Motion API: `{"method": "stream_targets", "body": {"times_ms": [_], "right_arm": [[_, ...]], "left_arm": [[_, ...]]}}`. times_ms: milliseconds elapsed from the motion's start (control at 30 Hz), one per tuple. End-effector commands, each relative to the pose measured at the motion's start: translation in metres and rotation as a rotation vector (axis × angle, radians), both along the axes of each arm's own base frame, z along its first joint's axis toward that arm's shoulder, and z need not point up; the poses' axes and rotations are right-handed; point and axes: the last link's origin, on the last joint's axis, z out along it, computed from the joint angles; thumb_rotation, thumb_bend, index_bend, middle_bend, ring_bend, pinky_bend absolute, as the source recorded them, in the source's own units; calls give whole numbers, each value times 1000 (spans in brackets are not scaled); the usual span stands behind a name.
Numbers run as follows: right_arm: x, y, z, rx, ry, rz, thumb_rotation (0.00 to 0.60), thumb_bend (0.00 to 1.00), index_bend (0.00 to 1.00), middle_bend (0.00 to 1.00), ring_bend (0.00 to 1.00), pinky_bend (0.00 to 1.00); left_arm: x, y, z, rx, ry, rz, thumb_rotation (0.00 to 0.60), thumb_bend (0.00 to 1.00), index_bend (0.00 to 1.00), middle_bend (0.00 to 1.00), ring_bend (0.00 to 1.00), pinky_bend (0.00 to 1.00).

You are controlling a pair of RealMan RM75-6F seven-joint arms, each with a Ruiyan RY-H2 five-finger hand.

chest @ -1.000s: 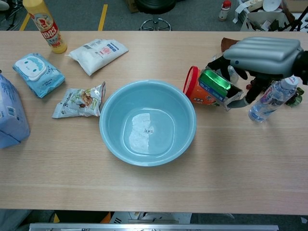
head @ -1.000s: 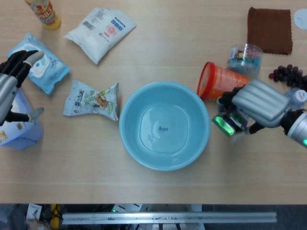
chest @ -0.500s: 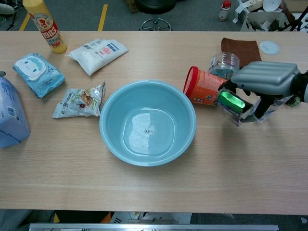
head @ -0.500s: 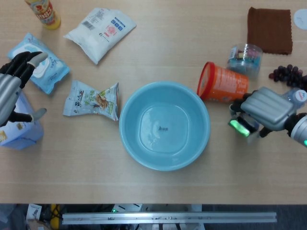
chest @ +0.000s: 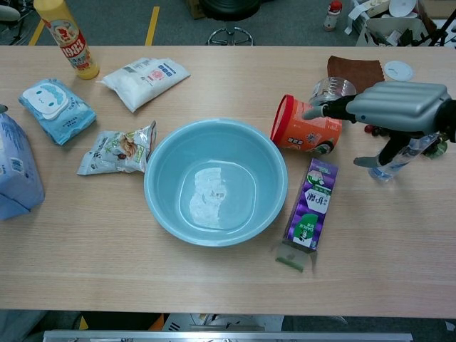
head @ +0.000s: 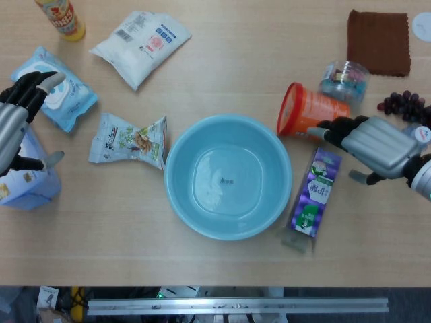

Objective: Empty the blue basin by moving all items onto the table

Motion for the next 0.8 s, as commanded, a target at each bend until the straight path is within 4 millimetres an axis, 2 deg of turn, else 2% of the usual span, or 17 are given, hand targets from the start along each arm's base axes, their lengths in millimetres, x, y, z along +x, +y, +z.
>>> {"method": "stream_targets", "body": {"times_ms": [33, 233, 400, 600, 800], "right_arm": [[3, -1, 4, -19, -26, -5, 600, 256, 40, 104, 136, 299], [8, -6, 12, -76, -81, -1, 600, 254, 40, 104, 135, 299], [6, -12, 32, -205, -154, -27, 600, 258, 46, 141, 136, 299], [-10, -5, 59, -393, -166, -42, 600, 261, 232, 254, 225, 365], [-34, 13, 75, -542, -122, -45, 600, 263, 324, 299, 269, 390]], "left_arm": [[0, 0, 0, -1, 0, -1, 600, 189, 0, 85, 62, 197], [0, 1, 1, 4, -3, -3, 600, 189, 0, 85, 61, 197], [-1, 1, 2, 21, -8, -7, 600, 189, 0, 86, 62, 197], [-5, 1, 1, 61, 5, -12, 600, 189, 0, 86, 62, 197], [-13, -3, -3, 103, 30, 2, 600, 189, 0, 87, 62, 197]]}}
